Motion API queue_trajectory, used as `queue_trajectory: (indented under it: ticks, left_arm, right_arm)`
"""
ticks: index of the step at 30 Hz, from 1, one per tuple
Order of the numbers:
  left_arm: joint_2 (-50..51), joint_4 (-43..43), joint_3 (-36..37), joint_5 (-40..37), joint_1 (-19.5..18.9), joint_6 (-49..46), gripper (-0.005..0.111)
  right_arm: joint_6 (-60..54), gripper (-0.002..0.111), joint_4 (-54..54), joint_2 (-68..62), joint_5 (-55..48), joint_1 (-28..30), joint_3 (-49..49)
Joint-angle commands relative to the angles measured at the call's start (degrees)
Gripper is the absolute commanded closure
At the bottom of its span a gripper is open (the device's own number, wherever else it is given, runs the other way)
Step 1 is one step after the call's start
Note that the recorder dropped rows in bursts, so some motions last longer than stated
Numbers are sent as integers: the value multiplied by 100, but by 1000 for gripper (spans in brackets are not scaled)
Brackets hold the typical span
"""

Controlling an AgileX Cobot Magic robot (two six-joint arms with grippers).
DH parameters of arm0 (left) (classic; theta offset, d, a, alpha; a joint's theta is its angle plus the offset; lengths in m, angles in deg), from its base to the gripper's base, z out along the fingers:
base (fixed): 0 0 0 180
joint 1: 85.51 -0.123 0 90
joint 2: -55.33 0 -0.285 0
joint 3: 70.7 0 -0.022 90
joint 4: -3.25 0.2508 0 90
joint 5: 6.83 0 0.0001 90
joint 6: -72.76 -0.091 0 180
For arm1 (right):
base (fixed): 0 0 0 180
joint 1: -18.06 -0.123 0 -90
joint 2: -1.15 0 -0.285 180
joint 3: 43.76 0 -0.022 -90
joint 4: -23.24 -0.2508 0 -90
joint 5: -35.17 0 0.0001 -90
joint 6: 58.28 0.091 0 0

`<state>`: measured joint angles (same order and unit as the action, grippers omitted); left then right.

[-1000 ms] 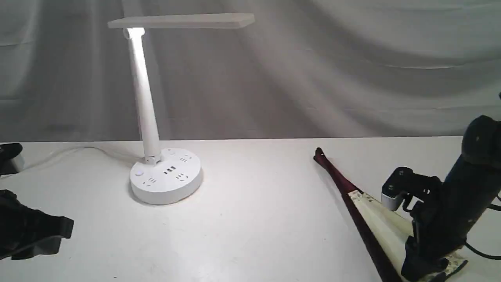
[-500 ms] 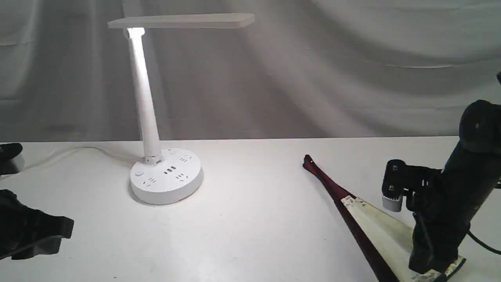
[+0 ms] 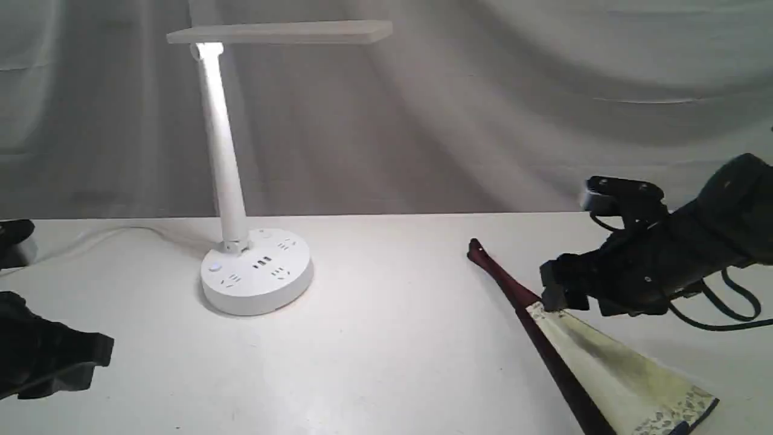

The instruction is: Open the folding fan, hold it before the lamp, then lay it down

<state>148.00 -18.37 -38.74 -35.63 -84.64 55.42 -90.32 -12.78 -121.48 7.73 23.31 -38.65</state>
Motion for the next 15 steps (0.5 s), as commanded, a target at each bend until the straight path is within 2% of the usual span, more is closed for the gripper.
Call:
queue_trajectory:
  ticks: [1, 9, 15]
  left_arm:
    - [8, -48, -41, 61, 9, 64, 80]
    - [8, -48, -41, 61, 9, 64, 80]
    - [8, -179, -41, 59, 9, 64, 80]
  right_arm:
    - [-90, 43, 7, -107, 111, -207, 25]
    - [-324, 44, 1536, -222, 348, -661, 25]
    - [330, 45, 1591, -222, 478, -661, 25]
